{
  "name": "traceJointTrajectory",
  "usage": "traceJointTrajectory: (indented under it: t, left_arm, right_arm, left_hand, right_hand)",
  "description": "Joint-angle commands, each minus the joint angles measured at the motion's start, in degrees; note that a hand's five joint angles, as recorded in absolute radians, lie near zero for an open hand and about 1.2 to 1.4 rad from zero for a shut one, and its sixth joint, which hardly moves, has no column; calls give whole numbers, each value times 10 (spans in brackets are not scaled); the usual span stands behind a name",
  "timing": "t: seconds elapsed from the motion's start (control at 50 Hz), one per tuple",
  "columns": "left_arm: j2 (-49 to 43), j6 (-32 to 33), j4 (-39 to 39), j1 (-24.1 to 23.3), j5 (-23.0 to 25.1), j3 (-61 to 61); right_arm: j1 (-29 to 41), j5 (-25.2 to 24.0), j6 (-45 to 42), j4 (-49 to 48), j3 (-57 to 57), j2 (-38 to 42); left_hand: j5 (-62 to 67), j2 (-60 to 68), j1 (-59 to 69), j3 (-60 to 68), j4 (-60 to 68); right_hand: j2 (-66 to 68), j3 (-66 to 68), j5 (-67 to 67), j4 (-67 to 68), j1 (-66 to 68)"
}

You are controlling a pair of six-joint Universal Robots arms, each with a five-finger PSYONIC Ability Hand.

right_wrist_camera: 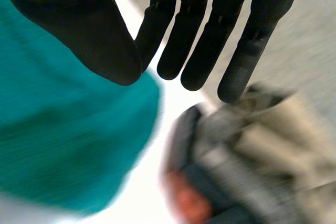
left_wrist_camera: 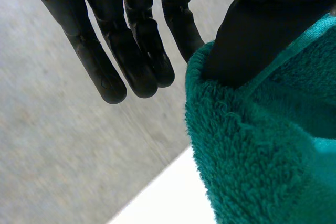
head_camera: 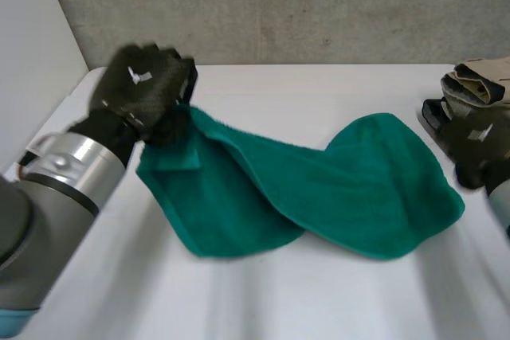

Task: Fold the laundry.

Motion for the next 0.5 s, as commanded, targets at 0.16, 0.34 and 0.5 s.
traceJointTrajectory:
  t: [0.16, 0.34, 0.5]
  left_arm:
    - [66, -1, -63, 16, 6, 8]
    - [15, -3, -36, 16, 5, -22]
    - [8, -3, -28, 16, 3, -12]
  right_arm:
    - [-37, -122, 3, 292, -121, -55]
    - [-27, -119, 55, 135, 33, 47]
    - [14, -120, 137, 46, 71, 97]
  left_hand:
    - [143, 114, 135, 117, 112]
    - [143, 114, 135, 117, 112]
    - [143, 114, 135, 117, 112]
  right_hand:
    - [-484, -489, -480, -494, -462]
    - [-448, -453, -444, -459, -426]
    - [-372, -377, -368, -383, -350]
